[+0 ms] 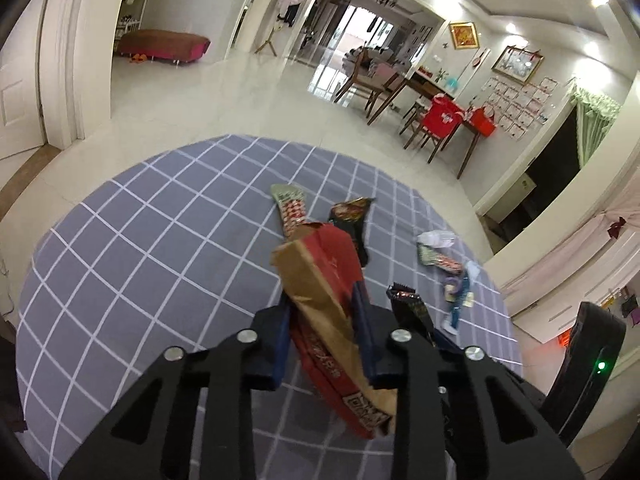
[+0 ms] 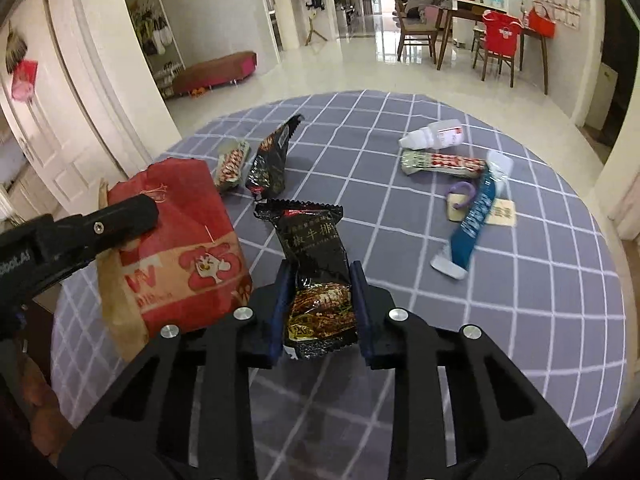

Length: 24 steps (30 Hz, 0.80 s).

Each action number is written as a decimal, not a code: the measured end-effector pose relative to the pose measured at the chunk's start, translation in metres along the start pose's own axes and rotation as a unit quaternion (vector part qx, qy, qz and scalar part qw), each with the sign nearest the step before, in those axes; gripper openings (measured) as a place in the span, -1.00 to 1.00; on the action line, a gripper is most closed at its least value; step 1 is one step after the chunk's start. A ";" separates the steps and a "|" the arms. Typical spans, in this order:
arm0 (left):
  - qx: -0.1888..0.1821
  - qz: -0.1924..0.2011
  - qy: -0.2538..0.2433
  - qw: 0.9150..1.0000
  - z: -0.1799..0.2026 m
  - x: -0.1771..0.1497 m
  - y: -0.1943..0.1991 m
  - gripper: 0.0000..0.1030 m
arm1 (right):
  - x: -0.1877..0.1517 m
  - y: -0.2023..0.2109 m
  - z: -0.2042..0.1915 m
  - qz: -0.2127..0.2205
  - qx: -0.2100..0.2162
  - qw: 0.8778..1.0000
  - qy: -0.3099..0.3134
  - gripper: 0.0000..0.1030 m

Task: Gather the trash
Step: 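Grasp the red-brown paper bag with the left tool while the right tool grasps the black snack packet, then carry both to the bucket, open the right tool then the left tool over it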

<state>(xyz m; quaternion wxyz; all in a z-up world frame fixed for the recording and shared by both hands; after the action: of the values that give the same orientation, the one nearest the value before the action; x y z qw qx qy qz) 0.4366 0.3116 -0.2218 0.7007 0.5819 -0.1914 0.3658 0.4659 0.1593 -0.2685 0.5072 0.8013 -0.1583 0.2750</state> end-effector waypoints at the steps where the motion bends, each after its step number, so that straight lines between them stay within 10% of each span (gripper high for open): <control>1: -0.002 0.003 -0.002 1.000 0.004 0.002 0.003 -0.51 | -0.001 0.006 0.000 0.003 0.004 1.000 -0.003 -0.45; 11: -0.034 0.055 -0.068 0.996 0.088 0.004 0.072 -0.53 | -0.015 0.110 0.035 0.070 0.045 0.995 -0.059 -0.45; 24: -0.129 0.031 -0.208 0.969 0.284 -0.071 0.086 -0.53 | -0.089 0.258 0.215 0.168 -0.028 0.967 -0.191 -0.45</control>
<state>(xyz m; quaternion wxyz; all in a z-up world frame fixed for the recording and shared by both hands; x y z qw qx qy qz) 0.3713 0.0244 -0.1418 0.7034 0.5434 -0.3961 0.2304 0.3180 -0.1489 -0.2069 0.4360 0.7866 -0.3920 0.1937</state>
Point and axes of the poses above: each gripper's, at about its wrist camera, not at the fingertips, and y roughly against the way its jaws point, z to its right, x to its top, the point moved 7 cm from there along -y, roughly the way its jaws point, and after that the axes turned 12 degrees about -y, right-handed, at the moved point
